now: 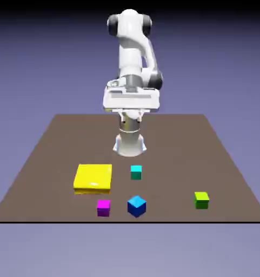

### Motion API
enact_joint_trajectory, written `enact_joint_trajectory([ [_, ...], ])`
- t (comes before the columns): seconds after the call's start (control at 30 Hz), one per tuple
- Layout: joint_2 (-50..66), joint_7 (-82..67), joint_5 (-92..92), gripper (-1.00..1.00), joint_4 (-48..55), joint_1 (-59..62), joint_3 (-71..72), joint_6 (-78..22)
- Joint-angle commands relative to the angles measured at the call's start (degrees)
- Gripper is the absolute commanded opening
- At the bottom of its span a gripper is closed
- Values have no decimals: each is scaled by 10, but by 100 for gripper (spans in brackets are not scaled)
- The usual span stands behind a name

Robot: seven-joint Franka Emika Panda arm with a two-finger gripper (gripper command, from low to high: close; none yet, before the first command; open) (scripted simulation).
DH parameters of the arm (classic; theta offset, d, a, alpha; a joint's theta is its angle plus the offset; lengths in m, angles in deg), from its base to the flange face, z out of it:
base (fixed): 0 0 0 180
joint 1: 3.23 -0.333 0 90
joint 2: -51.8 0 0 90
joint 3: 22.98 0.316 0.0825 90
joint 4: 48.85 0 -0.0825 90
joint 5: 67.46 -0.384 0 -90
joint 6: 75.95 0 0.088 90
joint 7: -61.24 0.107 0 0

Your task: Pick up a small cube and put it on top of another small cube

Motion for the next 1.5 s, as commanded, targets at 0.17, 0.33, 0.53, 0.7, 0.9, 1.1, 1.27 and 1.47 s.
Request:
enact_joint_trajectory([
  [0.17, 125, 77, -98, 0, 81, 26, -24, -103],
  [0.33, 228, 142, -180, 0, 148, 47, -44, -189],
  [0.53, 353, 219, -278, 0, 229, 73, -69, -292],
  [0.7, 457, 283, -360, 0, 296, 95, -89, -378],
  [0.9, 570, 353, -449, 0, 369, 118, -111, -472],
  [1.1, 643, 313, -508, -100, 378, 113, -76, -411],
  [1.27, 561, 346, -439, -100, 360, 116, -107, -473],
  [1.47, 447, 252, -307, -100, 235, 85, -54, -495],
])
